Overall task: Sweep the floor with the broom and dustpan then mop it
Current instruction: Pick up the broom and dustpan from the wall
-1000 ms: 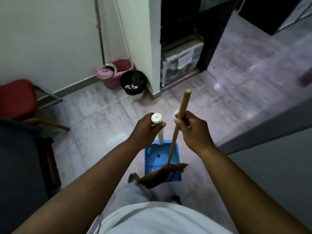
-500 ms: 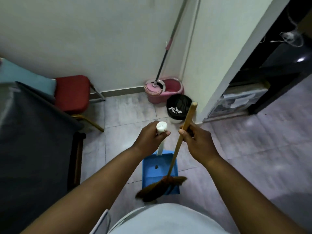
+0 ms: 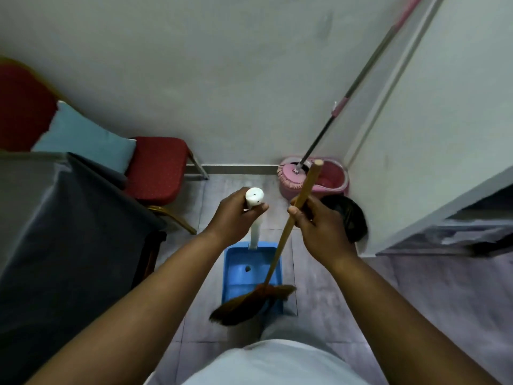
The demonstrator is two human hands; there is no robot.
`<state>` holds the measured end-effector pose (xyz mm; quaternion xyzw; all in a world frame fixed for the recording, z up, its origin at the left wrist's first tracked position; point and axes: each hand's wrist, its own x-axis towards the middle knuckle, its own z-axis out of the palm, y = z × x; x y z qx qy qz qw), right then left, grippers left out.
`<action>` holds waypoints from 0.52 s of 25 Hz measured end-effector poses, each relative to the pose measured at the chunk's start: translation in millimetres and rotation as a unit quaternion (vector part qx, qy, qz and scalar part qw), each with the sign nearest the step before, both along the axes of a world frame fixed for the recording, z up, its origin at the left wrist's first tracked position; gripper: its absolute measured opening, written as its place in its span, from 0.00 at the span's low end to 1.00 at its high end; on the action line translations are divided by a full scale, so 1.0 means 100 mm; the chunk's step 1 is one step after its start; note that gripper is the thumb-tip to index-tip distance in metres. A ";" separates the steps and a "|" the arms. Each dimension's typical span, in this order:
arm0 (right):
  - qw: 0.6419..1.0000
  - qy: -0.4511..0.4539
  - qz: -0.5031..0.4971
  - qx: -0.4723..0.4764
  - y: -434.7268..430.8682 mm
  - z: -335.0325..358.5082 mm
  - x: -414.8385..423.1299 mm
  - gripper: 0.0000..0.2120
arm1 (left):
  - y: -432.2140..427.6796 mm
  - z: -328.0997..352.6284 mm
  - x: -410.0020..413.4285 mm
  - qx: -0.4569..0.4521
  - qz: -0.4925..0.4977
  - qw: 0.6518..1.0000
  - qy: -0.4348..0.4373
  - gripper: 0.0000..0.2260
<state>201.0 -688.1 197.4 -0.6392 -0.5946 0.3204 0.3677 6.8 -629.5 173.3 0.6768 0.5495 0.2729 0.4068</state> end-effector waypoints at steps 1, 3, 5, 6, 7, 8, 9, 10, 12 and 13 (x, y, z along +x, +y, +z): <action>1.000 0.007 0.011 -0.001 0.25 -0.02 0.02 0.07 | 0.22 -0.01 0.01 -0.002 0.008 1.000 0.005 0.09; 0.999 0.022 0.026 -0.011 0.65 -0.03 0.07 0.07 | 0.56 -0.02 0.03 -0.007 0.013 1.000 0.020 0.09; 0.999 0.025 0.037 -0.014 1.08 -0.04 0.15 0.07 | 0.97 -0.01 0.09 -0.006 0.016 0.999 0.029 0.10; 0.999 0.025 0.042 -0.015 1.30 -0.02 0.20 0.07 | 1.18 0.00 0.13 -0.003 0.021 0.999 0.023 0.09; 0.999 0.027 0.044 -0.019 1.54 -0.02 0.24 0.07 | 1.39 0.00 0.16 -0.003 0.031 0.999 0.013 0.09; 0.998 0.029 0.041 -0.023 1.76 -0.02 0.27 0.08 | 1.59 0.00 0.19 -0.007 0.042 0.999 0.004 0.09; 0.999 0.029 0.036 -0.027 1.96 0.00 0.30 0.09 | 1.77 0.00 0.22 -0.011 0.051 0.999 -0.001 0.10; 0.999 0.027 0.033 -0.029 2.16 0.00 0.32 0.10 | 1.94 -0.01 0.24 -0.013 0.056 0.998 -0.004 0.10; 0.999 0.019 0.029 -0.030 2.51 -0.01 0.36 0.10 | 2.27 -0.03 0.27 -0.011 0.052 0.999 -0.011 0.08; 0.999 0.012 0.028 -0.031 2.71 -0.03 0.37 0.10 | 2.48 -0.04 0.27 -0.007 0.049 0.999 -0.015 0.08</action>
